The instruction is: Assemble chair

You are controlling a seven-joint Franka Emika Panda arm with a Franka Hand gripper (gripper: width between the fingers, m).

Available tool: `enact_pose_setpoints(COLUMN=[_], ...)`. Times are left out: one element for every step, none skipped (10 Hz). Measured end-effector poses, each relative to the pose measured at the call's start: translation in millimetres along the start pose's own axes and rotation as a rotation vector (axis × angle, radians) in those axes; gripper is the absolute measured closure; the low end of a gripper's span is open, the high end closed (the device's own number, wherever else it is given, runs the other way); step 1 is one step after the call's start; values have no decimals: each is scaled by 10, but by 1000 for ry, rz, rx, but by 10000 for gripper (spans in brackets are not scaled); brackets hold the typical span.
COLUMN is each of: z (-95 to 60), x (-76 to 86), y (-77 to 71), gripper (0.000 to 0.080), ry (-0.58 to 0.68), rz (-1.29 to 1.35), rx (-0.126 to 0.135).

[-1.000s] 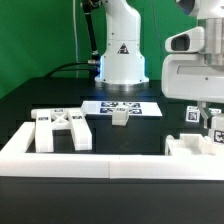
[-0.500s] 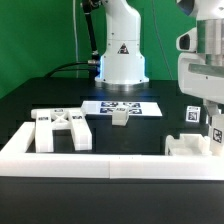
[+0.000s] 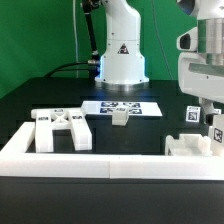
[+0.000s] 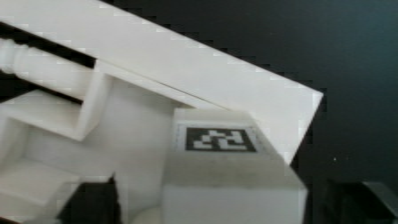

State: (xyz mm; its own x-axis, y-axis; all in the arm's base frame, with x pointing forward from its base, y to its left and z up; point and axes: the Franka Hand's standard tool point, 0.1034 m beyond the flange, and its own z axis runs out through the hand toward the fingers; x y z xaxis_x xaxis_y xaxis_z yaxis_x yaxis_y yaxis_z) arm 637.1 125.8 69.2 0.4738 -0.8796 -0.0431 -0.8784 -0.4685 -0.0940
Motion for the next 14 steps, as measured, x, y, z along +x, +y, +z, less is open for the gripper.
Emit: enact_pose_setpoints(z=[-1, -4, -9, -9, -8, -4, -2, -2, -7, -9, -15, -17, -17, -12], x=[-9, -14, -18, -22, -17, -16, -40, -46, -50, -54, -46, -25, -14, -10], y=[-3, -6, -10, -12, -13, -11, -18, -22, -31, -34, -38, -32, -28, -24], gripper=[171, 171, 154, 154, 151, 151, 151, 151, 151, 151, 151, 151, 151, 244], ry=[1, 2, 3, 3, 5, 7, 6, 6, 7, 8, 10, 13, 14, 13], rz=[-127, -230, -337, -410, -532, -637, -698, -764, -842, -900, -957, -1036, -1092, -1120], rx=[-1, -1, -1, -1, 0, 0, 0, 0, 1, 0, 0, -4, -7, -8])
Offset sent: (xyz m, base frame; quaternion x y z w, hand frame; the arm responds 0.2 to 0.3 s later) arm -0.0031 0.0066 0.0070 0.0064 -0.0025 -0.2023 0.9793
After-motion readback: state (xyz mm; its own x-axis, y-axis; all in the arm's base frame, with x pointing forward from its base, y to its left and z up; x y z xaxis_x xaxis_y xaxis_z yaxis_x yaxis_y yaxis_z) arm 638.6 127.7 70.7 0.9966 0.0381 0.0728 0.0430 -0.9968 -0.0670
